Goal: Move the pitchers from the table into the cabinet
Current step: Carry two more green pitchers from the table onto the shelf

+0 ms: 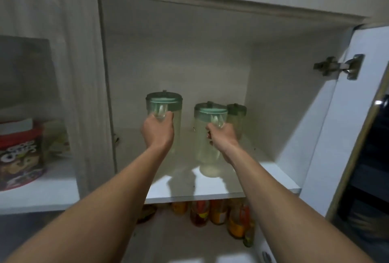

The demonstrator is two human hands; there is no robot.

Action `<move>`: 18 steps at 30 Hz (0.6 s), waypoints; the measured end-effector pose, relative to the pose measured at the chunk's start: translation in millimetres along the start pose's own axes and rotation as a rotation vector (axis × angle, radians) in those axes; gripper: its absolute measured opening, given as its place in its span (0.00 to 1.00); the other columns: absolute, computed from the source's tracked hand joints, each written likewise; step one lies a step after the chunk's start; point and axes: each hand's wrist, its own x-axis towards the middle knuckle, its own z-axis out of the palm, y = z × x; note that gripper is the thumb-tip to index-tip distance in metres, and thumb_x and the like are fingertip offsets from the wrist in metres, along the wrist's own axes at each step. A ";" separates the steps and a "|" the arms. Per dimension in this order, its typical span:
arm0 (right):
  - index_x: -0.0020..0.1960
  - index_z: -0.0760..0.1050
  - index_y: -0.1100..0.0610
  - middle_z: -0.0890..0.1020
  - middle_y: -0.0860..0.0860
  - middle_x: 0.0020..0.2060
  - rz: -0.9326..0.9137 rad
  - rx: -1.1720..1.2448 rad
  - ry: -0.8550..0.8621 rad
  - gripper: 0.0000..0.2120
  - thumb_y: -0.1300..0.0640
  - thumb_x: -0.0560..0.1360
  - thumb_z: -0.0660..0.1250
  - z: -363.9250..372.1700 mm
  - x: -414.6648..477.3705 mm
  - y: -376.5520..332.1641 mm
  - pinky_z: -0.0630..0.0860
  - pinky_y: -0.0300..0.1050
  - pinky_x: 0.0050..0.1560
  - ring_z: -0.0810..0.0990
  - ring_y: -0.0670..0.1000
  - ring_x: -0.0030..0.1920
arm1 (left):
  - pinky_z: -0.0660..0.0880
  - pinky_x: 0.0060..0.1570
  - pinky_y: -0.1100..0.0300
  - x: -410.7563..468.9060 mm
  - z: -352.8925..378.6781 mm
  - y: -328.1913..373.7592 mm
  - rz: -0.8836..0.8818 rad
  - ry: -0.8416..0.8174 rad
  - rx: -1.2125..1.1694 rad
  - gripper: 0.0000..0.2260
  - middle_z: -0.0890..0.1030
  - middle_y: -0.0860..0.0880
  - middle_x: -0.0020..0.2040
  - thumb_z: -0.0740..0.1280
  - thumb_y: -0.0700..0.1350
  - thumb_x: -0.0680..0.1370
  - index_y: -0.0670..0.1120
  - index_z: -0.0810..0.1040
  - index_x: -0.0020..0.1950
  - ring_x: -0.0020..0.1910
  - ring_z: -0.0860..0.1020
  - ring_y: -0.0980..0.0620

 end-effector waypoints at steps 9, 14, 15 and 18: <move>0.47 0.80 0.56 0.81 0.52 0.40 -0.018 -0.015 -0.067 0.05 0.58 0.79 0.66 46.2 124.6 47.8 0.80 0.57 0.54 0.81 0.57 0.45 | 0.76 0.48 0.52 87.9 83.9 -59.2 -0.019 0.069 0.210 0.14 0.83 0.40 0.48 0.65 0.53 0.78 0.43 0.81 0.48 0.48 0.80 0.38; 0.41 0.79 0.59 0.80 0.57 0.38 -0.035 0.036 -0.069 0.08 0.60 0.78 0.67 76.4 186.7 74.3 0.73 0.51 0.43 0.77 0.55 0.41 | 0.73 0.46 0.54 127.2 128.7 -98.5 0.018 0.116 0.189 0.14 0.83 0.39 0.48 0.67 0.50 0.77 0.40 0.82 0.49 0.49 0.80 0.38; 0.43 0.80 0.63 0.79 0.57 0.37 -0.033 0.035 -0.080 0.08 0.60 0.78 0.66 81.9 196.9 78.8 0.72 0.50 0.42 0.76 0.54 0.39 | 0.72 0.44 0.55 133.9 135.8 -105.1 0.019 0.117 0.184 0.12 0.82 0.41 0.46 0.67 0.50 0.77 0.40 0.81 0.47 0.48 0.80 0.39; 0.48 0.80 0.69 0.79 0.57 0.36 -0.036 0.044 -0.093 0.12 0.58 0.77 0.67 97.6 222.7 86.1 0.73 0.50 0.42 0.77 0.54 0.38 | 0.75 0.46 0.54 153.6 152.2 -119.6 -0.008 0.127 0.191 0.10 0.81 0.43 0.44 0.67 0.49 0.77 0.41 0.79 0.46 0.47 0.80 0.40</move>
